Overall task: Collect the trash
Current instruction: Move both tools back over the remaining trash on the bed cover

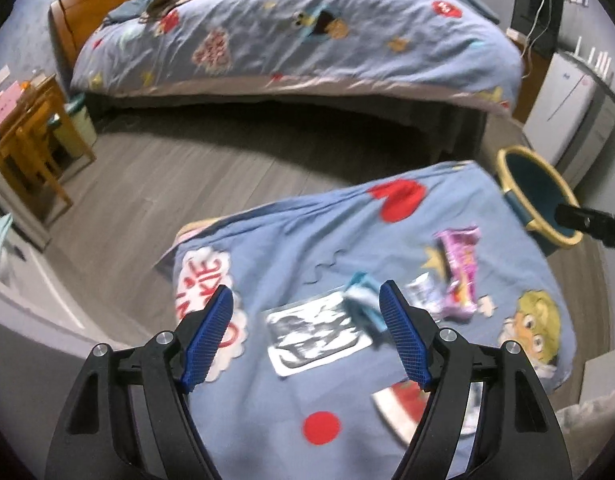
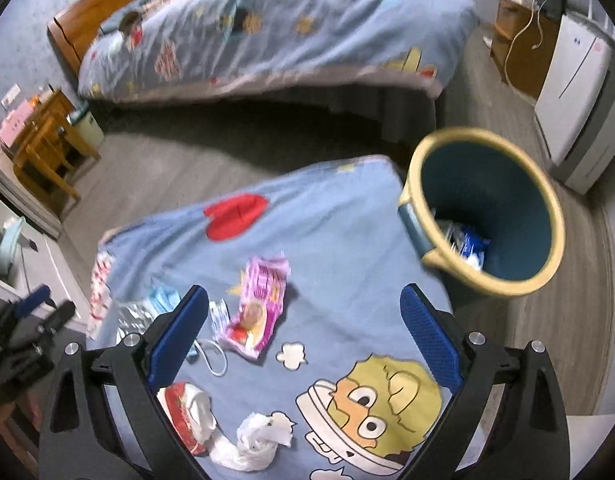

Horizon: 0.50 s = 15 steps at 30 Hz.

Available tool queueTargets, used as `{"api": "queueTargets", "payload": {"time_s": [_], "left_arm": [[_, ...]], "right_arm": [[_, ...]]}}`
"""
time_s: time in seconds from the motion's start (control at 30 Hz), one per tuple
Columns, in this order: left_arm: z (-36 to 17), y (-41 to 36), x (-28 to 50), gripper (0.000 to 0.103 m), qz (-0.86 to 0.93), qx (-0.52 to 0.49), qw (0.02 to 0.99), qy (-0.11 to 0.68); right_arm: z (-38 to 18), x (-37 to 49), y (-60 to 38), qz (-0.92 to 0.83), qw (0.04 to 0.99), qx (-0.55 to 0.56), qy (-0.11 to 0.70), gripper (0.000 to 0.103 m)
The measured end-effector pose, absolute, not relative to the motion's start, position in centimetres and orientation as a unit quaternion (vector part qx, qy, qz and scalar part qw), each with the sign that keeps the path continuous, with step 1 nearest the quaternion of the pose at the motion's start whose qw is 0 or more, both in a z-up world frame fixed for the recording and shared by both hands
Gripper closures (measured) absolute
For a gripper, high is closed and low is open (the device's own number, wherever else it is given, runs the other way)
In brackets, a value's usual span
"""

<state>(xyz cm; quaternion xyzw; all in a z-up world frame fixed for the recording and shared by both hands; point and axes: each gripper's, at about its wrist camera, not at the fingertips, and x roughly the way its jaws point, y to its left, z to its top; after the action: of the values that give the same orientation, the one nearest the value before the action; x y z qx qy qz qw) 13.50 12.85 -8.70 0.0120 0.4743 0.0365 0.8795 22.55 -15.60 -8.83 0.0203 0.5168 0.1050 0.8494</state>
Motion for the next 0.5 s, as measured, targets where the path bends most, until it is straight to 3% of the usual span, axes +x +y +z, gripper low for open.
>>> {"api": "queueTargets", "payload": {"time_s": [0.5], "left_arm": [[-13.5,13.9,16.2,0.027,0.029,-0.035,0.849,0.527]], "right_arm": [[-15.2,24.6,-13.8,0.1,0.812,0.05,0.573,0.011]]}}
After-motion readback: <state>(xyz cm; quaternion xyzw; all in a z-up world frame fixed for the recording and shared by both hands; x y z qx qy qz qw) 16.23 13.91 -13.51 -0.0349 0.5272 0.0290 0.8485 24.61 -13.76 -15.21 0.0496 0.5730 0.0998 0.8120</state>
